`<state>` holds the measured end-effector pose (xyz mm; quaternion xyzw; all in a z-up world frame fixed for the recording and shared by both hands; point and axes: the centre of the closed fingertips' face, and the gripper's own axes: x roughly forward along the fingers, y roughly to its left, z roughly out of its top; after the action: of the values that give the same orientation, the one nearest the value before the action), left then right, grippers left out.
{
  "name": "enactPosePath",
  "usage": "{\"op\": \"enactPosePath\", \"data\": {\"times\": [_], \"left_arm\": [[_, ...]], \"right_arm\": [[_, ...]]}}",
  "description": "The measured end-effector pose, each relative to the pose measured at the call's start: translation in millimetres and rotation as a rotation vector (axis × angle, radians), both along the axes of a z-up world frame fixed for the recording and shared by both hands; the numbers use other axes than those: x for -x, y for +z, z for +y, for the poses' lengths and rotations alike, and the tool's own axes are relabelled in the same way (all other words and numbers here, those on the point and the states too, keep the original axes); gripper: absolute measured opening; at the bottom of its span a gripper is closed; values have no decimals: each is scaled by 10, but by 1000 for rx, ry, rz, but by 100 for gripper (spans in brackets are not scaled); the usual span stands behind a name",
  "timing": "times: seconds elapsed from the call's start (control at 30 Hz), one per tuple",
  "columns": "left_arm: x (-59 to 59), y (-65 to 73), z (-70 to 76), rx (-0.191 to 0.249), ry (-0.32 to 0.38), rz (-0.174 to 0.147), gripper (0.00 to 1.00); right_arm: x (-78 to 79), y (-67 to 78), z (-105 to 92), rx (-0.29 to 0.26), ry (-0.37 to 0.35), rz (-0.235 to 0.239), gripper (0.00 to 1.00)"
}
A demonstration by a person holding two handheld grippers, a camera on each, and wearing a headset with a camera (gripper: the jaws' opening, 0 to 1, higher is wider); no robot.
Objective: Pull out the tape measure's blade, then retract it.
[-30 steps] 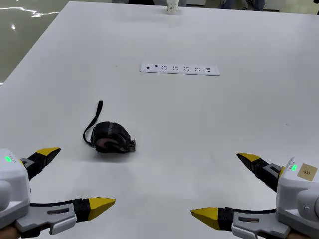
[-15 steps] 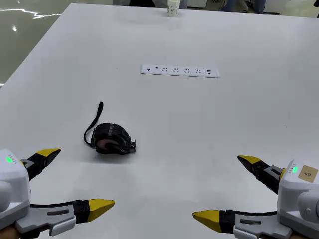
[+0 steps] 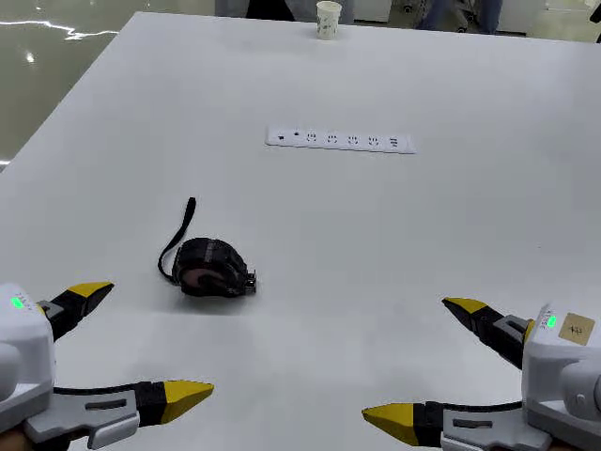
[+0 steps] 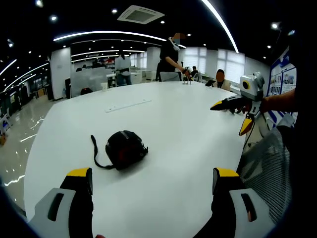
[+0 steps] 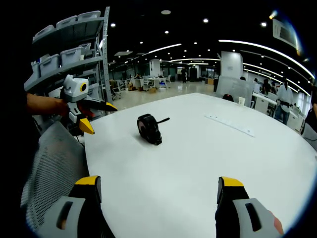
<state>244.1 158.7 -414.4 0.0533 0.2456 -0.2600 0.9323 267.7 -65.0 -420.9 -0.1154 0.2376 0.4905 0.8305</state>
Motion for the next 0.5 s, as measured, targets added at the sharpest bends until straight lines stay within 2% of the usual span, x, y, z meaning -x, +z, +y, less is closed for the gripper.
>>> {"op": "enactPosePath", "data": {"times": [0.5], "left_arm": [[-99,18,86,-25,-27,8,99]], "right_arm": [[-85,-10,-17,35,52,8,95]]}}
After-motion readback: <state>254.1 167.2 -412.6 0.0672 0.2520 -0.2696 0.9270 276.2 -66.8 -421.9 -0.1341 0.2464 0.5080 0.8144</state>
